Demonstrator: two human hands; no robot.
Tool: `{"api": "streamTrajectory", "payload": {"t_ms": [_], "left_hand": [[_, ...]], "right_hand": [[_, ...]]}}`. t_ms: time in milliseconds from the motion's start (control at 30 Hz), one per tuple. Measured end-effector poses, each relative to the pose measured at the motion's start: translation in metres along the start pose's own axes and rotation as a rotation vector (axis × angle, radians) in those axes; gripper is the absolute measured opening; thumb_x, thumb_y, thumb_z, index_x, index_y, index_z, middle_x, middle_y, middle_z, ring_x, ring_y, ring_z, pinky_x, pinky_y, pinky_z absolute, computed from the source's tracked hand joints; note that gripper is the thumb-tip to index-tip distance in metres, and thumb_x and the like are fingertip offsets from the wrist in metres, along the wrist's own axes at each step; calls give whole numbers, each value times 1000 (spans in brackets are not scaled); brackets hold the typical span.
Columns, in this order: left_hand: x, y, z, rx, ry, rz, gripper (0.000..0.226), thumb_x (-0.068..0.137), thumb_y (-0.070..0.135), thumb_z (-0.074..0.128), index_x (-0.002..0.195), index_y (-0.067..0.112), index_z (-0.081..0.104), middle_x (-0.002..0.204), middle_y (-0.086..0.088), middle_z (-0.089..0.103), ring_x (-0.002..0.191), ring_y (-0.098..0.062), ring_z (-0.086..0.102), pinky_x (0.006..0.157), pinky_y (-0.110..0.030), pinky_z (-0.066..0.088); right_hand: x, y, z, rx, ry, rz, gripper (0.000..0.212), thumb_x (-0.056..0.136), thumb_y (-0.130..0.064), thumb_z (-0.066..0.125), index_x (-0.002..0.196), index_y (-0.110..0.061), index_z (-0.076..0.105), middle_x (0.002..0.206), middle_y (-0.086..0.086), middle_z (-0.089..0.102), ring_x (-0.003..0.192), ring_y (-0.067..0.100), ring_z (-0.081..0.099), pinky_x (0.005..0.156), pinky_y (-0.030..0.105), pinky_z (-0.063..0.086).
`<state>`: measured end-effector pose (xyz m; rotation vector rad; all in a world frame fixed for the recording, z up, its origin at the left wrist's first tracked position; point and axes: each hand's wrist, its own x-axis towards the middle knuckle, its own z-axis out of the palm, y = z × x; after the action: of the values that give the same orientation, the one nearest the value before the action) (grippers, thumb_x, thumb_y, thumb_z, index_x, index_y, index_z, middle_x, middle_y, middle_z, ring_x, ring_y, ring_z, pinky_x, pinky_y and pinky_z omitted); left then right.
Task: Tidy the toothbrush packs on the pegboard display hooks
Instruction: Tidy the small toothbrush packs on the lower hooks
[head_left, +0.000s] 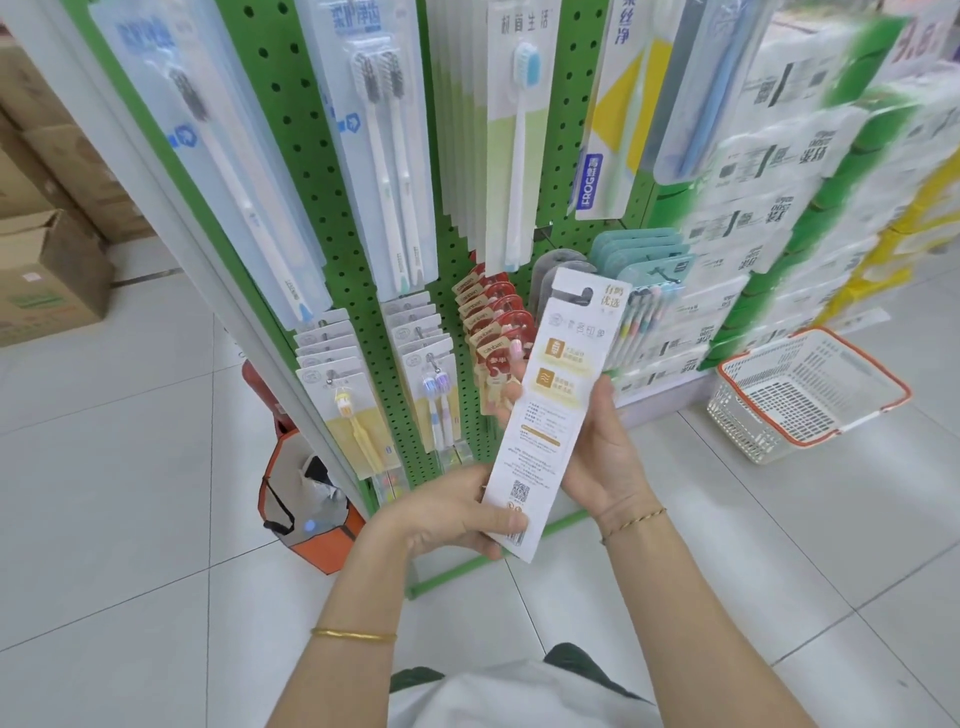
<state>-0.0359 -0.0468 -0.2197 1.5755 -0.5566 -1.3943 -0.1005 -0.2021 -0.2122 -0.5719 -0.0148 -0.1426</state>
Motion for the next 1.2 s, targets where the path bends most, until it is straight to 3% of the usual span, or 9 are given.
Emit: {"api": "streamTrajectory", "payload": {"t_ms": [67,200,300,434,734,901,1034,1101,1201], "left_hand": [[-2,-4,-2,1,67,-26,35,88,4,65,120,8,52,104,-6,67,88,-16,66,67,-25,55],[-3,-12,-11,168,364,-114,31,91,13,62,119,6,50,99,-9,62,85,-19,64,70,-27,56],[-7,-9,-20,150,564,-49,25,94,12,56,117,7,50,100,-10,59,78,-14,64,57,-22,54],[-18,-2,-28,130,751,65,20,96,12,52,116,14,51,95,1,58,77,-9,64,53,-17,49],[-35,15,-33,159,978,194,17,97,13,47,111,21,52,95,9,57,77,-9,65,72,-39,57],[-34,29,-40,349,1088,209,23,95,15,47,116,22,54,98,3,61,83,-20,64,72,-33,51],[-28,33,-44,419,1062,164,23,94,15,47,115,23,51,89,6,59,80,-20,64,68,-29,49],[-24,34,-45,453,1039,126,23,94,14,48,116,22,50,83,8,58,78,-19,64,63,-26,46],[-18,35,-46,435,1002,127,29,95,13,48,123,18,48,78,8,57,75,-21,64,71,-35,52]], "right_hand": [[2,2,3,-163,51,-38,95,70,-45,79,143,-7,33,124,12,52,101,27,57,98,52,42],[7,17,2,-639,301,-93,61,69,-39,80,119,-12,58,115,12,60,105,27,62,96,51,48],[14,32,4,-1068,419,-57,62,75,-35,78,129,-18,53,119,-2,60,110,13,58,99,37,47],[29,58,4,-1419,524,-64,64,75,-31,78,129,-11,50,111,-2,47,103,13,48,85,18,35],[54,95,-10,-1520,640,-42,67,70,-34,82,121,-7,48,114,4,46,106,23,48,90,32,42],[65,103,-14,-1546,636,-72,61,72,-28,81,116,-2,47,111,8,47,99,24,47,83,29,41],[75,108,-16,-1591,635,-42,59,75,-29,79,114,-1,44,113,12,46,95,27,49,79,36,45],[76,108,-17,-1589,618,-20,65,77,-29,77,123,0,41,120,14,46,104,29,49,84,36,45],[67,97,-16,-1644,575,-37,65,84,-23,70,135,0,37,134,14,42,120,27,43,91,29,38]]}}
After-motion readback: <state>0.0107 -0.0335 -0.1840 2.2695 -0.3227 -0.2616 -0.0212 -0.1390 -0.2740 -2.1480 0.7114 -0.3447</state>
